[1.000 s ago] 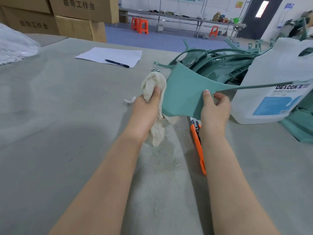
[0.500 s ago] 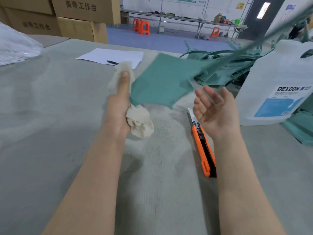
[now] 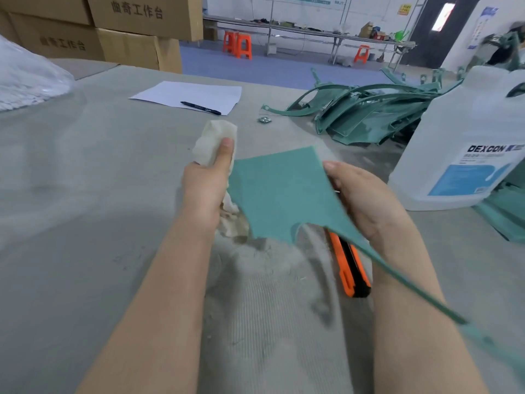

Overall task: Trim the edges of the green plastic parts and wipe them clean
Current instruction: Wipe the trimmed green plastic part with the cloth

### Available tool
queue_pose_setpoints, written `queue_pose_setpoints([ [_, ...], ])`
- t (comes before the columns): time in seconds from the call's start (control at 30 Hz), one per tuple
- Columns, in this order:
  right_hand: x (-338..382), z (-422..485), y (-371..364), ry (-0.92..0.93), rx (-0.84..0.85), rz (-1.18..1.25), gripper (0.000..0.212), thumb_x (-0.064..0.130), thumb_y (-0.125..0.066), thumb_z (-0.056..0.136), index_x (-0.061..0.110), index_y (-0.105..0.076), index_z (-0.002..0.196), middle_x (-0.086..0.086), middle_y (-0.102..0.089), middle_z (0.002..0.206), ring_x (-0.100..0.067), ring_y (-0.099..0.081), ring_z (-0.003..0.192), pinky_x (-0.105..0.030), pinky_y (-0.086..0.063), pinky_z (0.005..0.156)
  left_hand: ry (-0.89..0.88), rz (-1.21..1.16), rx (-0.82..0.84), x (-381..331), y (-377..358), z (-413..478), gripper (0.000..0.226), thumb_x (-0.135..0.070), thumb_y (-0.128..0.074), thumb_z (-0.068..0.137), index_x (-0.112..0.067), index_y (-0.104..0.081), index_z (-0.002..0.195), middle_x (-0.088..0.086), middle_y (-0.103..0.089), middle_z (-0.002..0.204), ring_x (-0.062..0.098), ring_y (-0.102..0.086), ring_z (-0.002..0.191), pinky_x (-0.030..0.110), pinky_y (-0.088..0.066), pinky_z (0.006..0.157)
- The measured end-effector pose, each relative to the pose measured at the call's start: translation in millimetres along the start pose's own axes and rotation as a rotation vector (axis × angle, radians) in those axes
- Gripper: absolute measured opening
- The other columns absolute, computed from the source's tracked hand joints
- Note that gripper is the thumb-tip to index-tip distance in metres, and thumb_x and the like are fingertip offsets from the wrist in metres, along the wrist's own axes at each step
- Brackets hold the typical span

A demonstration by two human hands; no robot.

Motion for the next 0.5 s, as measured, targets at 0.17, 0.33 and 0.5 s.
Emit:
queue_pose_setpoints([
  [0.17, 1, 1, -19, 0.13, -0.139, -0.378, 0.036, 0.032, -0.045, 0.101, 0.005, -0.06, 0.081, -0.006, -0.06, 0.08, -0.018, -0.055, 0.071, -0.029, -0.04, 0.064, -0.103, -0.006, -0.12, 0, 1, 7, 0.03, -0.045, -0.06, 0.091, -0.022, -0.056, 0.072, -0.006, -0.055, 0.062, 0.003, -0.05, 0.043, 0.014, -0.039, 0.042],
  [0.33, 12, 1, -19, 0.307, -0.313, -0.55, 0.045, 0.033, -0.042, 0.103, 0.017, -0.028, 0.064, 0.003, -0.033, 0.063, -0.014, -0.03, 0.058, -0.023, -0.025, 0.047, -0.126, 0.178, 0.113, 1, -23, -4, 0.034, -0.027, -0.042, 0.1, -0.019, -0.044, 0.067, -0.002, -0.042, 0.056, 0.013, -0.039, 0.044, 0.018, -0.03, 0.04],
  [0.5, 16, 1, -14, 0.334, -0.282, -0.531, 0.048, 0.03, -0.045, 0.103, 0.017, -0.026, 0.06, 0.002, -0.029, 0.06, -0.012, -0.026, 0.054, -0.021, -0.023, 0.043, -0.134, 0.251, 0.037, -9, -18, -9, 0.037, -0.046, -0.045, 0.097, -0.021, -0.054, 0.071, -0.001, -0.056, 0.066, 0.021, -0.055, 0.064, 0.031, -0.042, 0.056],
])
Point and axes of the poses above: each hand's wrist, its own z-axis towards the middle knuckle, its own y-axis out of the back of the hand, x = y × z, the point moved 5 cm from there along z, towards the middle knuckle
